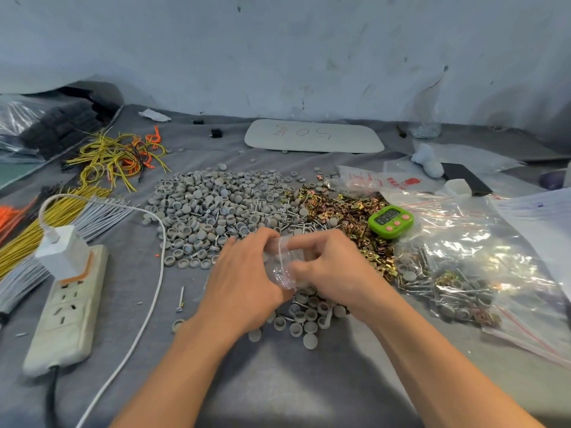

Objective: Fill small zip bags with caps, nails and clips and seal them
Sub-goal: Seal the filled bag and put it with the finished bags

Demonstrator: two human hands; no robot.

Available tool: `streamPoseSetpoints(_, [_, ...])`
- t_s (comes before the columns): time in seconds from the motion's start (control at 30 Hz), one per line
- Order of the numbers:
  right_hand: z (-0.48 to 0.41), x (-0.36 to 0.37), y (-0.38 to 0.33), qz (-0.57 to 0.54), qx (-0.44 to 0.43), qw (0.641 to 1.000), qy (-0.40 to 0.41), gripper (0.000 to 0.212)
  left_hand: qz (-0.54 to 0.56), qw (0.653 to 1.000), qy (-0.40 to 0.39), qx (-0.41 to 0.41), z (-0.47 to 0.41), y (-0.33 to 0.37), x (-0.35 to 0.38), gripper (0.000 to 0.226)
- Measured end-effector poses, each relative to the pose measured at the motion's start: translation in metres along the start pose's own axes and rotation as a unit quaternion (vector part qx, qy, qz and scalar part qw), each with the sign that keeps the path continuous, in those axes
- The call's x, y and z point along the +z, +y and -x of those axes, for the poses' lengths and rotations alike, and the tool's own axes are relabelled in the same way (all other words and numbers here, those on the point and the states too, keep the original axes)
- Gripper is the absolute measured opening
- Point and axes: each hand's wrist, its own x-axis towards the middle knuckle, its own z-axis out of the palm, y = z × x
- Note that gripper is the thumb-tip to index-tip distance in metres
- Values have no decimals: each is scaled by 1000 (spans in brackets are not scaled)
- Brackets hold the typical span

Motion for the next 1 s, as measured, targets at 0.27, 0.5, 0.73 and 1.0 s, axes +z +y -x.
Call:
streamPoseSetpoints(0.27, [3,-62,37,293,128,942,100,31,-7,999,15,-33,-4,-3,11,80])
streamPoseSetpoints(0.5, [9,-69,38,333,101,933,92,18,12,999,34,9,-3,11,13,105])
streamPoseSetpoints(0.73, [18,-77,41,145,76,961,223,21,-18,994,33,99,1,32,17,100])
streamPoseSetpoints(1.0, [35,-65,28,-162,97,966,178,8,98,989,77,77,0,48,29,38])
